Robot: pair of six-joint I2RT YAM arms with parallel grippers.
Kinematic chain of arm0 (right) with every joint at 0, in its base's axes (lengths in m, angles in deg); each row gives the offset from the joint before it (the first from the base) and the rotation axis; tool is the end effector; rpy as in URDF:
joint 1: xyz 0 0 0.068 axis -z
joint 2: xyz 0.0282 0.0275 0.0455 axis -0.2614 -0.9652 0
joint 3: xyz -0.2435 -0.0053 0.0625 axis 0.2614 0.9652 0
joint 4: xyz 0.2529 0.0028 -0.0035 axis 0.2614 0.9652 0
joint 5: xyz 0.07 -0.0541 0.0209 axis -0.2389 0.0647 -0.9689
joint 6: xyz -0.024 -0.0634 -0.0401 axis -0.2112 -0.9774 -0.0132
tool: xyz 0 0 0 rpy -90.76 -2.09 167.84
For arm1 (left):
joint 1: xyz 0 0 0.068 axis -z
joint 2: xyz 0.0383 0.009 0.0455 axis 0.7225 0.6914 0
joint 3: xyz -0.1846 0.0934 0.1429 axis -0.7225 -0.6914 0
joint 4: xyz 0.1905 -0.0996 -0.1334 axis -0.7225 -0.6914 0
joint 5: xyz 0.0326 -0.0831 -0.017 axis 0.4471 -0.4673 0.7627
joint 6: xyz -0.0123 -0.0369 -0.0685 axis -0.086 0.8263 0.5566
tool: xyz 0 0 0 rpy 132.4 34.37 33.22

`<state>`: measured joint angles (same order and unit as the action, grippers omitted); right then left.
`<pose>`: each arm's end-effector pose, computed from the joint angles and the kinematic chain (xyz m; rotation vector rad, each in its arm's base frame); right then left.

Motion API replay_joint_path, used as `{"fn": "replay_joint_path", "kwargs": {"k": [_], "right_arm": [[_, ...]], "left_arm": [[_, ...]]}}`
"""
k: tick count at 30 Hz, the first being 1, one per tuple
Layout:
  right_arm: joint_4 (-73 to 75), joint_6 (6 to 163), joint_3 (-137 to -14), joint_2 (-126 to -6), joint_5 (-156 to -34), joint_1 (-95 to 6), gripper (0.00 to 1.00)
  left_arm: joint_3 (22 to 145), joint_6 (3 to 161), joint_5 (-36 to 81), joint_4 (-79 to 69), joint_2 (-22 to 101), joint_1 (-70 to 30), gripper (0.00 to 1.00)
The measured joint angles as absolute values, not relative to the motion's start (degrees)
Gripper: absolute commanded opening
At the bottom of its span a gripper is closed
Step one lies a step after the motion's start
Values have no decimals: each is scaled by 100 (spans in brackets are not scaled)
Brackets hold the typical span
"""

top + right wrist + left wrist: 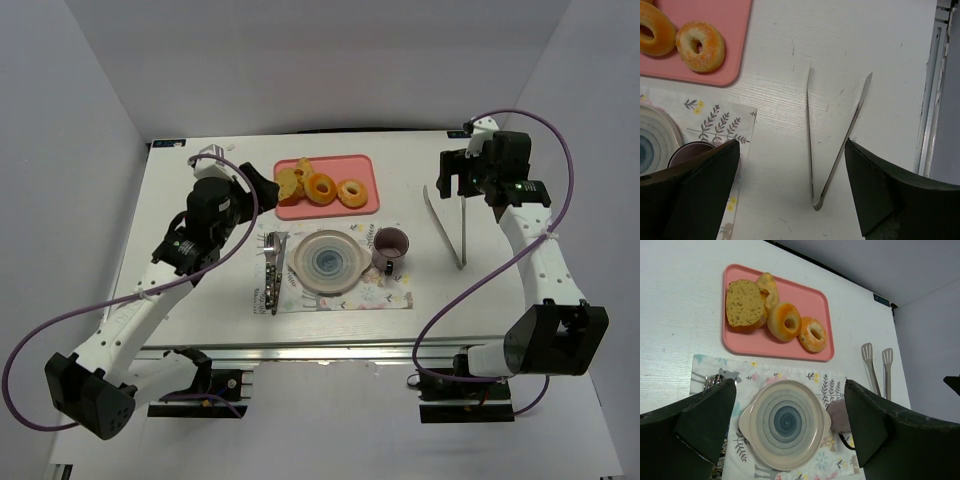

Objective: Place the bread

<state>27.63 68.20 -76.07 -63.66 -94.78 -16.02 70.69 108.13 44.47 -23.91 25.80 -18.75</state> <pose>0.3332 0.0142 0.3300 -0.2720 2.0637 0.0500 0.2528 -0.1135 0.3301 -0.3348 1.9053 -0.5378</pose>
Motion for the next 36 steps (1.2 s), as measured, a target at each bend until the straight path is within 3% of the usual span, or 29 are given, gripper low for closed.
{"fn": "replay_joint_path", "kwargs": {"k": [6, 7, 8, 9, 10, 12, 13, 14, 15, 16, 36], "right_arm": [[2812, 6669, -7489, -6358, -9447, -1595, 89], [2831, 6549, -7473, -6356, -9469, -1595, 85], [2836, 6404, -7447, -6356, -9497, -1595, 73], [2875, 6219, -7401, -6356, -9526, -1595, 52], [2914, 6044, -7340, -6360, -9528, -1597, 4], [3045, 5869, -7257, -6417, -9524, -1567, 0], [3107, 5827, -7240, -6467, -9524, -1534, 11], [3177, 5766, -7235, -6578, -9537, -1449, 36], [3216, 5681, -7235, -6692, -9570, -1361, 67], [3303, 5633, -7235, -6863, -9616, -1248, 89], [3417, 5075, -7172, -9252, -9443, -990, 88]], "left_arm": [[7054, 10861, 4480, -2388, 2457, -1875, 98], [7025, 10872, 4480, -2384, 2438, -1875, 98], [6992, 10889, 4480, -2386, 2418, -1875, 98], [6951, 10900, 4482, -2393, 2396, -1875, 98], [6914, 10913, 4482, -2388, 2379, -1875, 98], [6857, 10937, 4498, -2395, 2344, -1875, 98], [6826, 10946, 4504, -2391, 2320, -1875, 98], [6796, 10959, 4517, -2395, 2285, -1875, 98], [6776, 10966, 4522, -2397, 2252, -1875, 98], [6728, 10988, 4528, -2380, 2193, -1875, 98], [6061, 11361, 4766, -2734, 1441, -1875, 98]]}}
